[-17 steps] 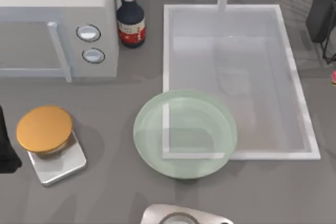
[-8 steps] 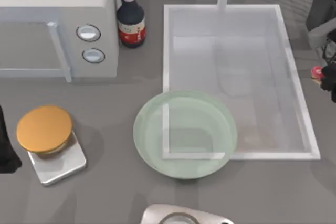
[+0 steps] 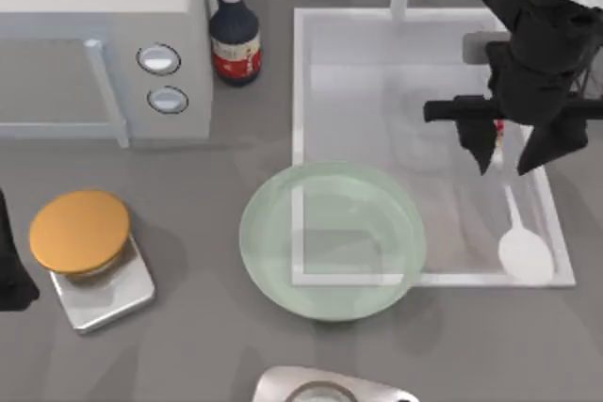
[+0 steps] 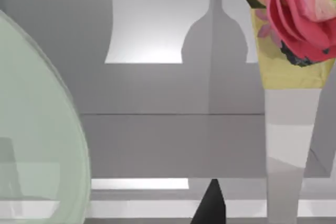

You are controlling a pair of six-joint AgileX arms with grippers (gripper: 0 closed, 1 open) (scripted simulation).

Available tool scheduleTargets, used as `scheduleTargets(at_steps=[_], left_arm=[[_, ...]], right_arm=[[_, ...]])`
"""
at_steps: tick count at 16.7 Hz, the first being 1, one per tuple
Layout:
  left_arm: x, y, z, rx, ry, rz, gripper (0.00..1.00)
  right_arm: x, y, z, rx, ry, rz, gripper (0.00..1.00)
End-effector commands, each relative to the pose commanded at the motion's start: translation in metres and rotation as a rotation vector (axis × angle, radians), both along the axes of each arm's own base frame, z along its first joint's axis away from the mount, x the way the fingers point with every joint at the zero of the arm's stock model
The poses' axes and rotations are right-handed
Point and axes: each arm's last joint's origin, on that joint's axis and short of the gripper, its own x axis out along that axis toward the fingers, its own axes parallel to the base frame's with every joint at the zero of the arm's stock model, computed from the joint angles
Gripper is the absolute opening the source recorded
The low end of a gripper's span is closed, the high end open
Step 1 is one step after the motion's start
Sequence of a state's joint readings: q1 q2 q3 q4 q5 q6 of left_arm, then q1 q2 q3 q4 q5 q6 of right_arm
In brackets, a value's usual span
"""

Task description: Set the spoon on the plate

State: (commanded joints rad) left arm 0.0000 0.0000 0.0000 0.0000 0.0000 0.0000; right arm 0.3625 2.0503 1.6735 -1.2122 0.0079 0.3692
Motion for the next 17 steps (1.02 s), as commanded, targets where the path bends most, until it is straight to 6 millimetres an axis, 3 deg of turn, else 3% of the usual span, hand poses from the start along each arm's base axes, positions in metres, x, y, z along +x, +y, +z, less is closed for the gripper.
scheduleTargets(at_steps=[5, 9, 13, 17], left_arm=[[0.000, 0.000, 0.000, 0.000, 0.000, 0.000, 1.00], [0.000, 0.000, 0.000, 0.000, 0.000, 0.000, 1.00], [0.000, 0.000, 0.000, 0.000, 0.000, 0.000, 1.00], [0.000, 0.000, 0.000, 0.000, 0.000, 0.000, 1.00]], right_arm=[[-0.009, 0.068, -0.008, -0.024, -0.010, -0.446, 0.00], [-0.020, 0.109, -0.013, -0.030, -0.028, -0.813, 0.00], [-0.029, 0.135, -0.016, -0.029, -0.043, -1.154, 0.00], [-0.034, 0.150, -0.019, -0.025, -0.051, -1.428, 0.00]])
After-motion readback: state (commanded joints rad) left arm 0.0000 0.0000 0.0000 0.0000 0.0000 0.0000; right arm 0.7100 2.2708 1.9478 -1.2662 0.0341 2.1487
